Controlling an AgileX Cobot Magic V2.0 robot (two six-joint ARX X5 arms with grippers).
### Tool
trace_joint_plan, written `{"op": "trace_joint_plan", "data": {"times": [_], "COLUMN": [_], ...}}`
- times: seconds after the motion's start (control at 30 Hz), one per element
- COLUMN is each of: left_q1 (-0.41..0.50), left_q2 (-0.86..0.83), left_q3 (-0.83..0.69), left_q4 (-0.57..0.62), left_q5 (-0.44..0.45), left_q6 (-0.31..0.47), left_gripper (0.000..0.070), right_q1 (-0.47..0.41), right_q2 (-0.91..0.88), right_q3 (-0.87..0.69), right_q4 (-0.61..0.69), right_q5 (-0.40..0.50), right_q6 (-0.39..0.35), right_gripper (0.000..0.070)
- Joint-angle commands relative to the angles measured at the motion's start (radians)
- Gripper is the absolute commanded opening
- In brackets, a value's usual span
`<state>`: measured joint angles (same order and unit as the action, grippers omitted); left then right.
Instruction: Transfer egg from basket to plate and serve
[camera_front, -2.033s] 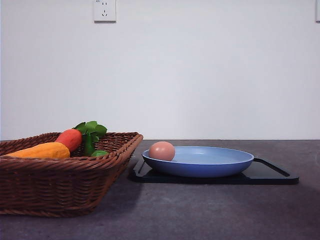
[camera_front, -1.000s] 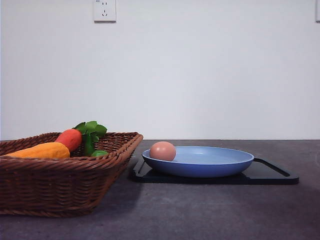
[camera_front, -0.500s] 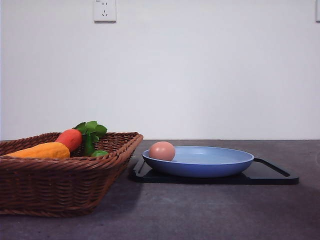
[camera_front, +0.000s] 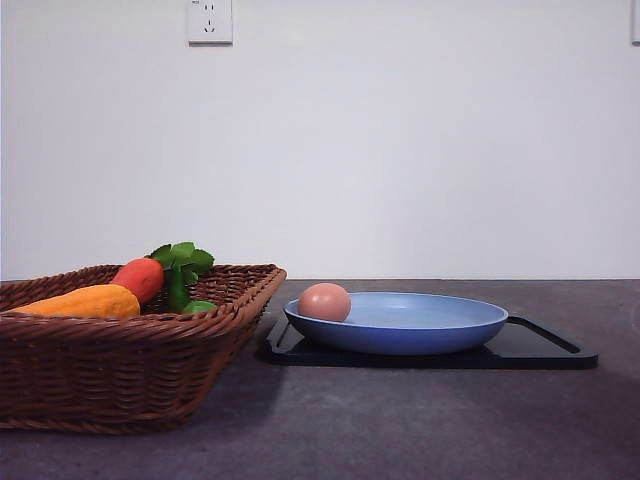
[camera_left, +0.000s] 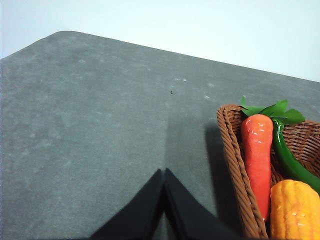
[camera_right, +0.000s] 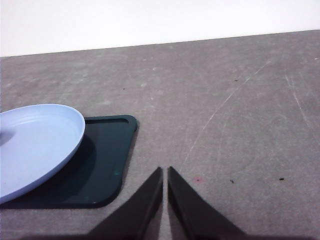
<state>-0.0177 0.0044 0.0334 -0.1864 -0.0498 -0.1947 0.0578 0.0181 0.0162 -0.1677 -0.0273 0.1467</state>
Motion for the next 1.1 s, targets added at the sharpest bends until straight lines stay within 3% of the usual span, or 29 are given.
{"op": "trace_joint_plan", "data": {"times": [0.0,1.07], "left_q1": [-0.001,-0.001], "left_q2": [-0.002,-0.002], "left_q3": [-0.022,-0.022], "left_q4": [-0.015,-0.015], "left_q5": [0.002,0.002], "left_q6": [-0.002,-0.002], "left_gripper": [0.0000,0.0000], "right_q1": [0.000,0.000], "right_q2": [-0.002,-0.002], "right_q3": [-0.004,-0.004], "right_q4": [0.010,0.010], "right_q5": [0.001,0.001], "right_q6": [0.010,0.010], "right_gripper": [0.0000,0.0000]}}
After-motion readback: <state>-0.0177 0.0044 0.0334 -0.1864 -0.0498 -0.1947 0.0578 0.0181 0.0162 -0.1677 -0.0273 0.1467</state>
